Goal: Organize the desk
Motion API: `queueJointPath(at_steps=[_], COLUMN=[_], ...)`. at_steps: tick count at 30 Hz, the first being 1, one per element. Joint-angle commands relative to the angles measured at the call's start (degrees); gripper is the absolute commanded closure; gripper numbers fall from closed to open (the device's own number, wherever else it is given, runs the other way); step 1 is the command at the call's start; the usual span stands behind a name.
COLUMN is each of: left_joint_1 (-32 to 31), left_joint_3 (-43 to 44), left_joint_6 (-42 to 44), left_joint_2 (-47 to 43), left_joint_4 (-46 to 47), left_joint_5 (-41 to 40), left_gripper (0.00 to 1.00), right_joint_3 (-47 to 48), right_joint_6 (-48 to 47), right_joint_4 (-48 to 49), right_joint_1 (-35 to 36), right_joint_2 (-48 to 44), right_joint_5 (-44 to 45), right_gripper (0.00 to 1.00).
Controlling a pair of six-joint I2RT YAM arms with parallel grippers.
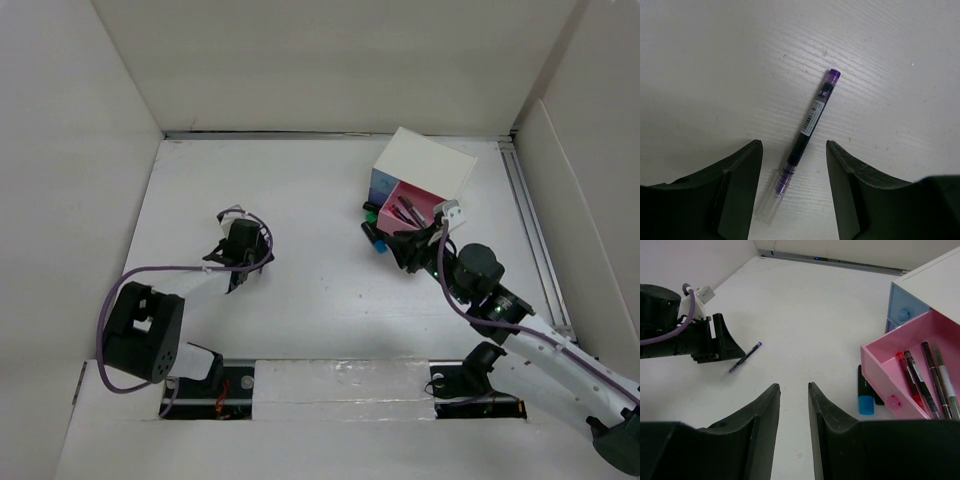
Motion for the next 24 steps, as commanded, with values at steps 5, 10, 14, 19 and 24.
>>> queueJointPath(at_steps=[5, 10, 14, 19, 24], left_joint_1=[0.03, 0.03, -1.98, -4.88, -4.89], left_joint_3=[1.30, 4.46, 7.01, 10.70, 10.88], left_joint_6=[2.72, 3.77, 3.69, 3.17, 2.55], left_joint_2=[1.01, 4.79, 7.61, 11.30, 11.57], left_joint_4=[1.02, -1.87, -5.13, -9.71, -9.79], left_joint_5=[0.95, 0.25, -2.72, -6.34, -6.43], left_gripper=[0.62, 0.73, 0.73, 0.85, 1.00], right_joint_3=[0.03, -0.06, -0.06, -0.06, -0.06], right_joint_6=[-0.30, -0.47, -0.39, -0.56, -0.65], right_joint_4=[3.80, 3.63, 3.63, 3.63, 2.84], right_joint_1=[-0.19, -0.19, -0.19, -0.19, -0.19], right_joint_2=[0.05, -0.48, -0.48, -0.65, -1.88], right_joint_5=[-0.75, -0.49, -0.58, -0.58, 0.65], right_gripper=[0.65, 0.65, 0.65, 0.65, 0.65])
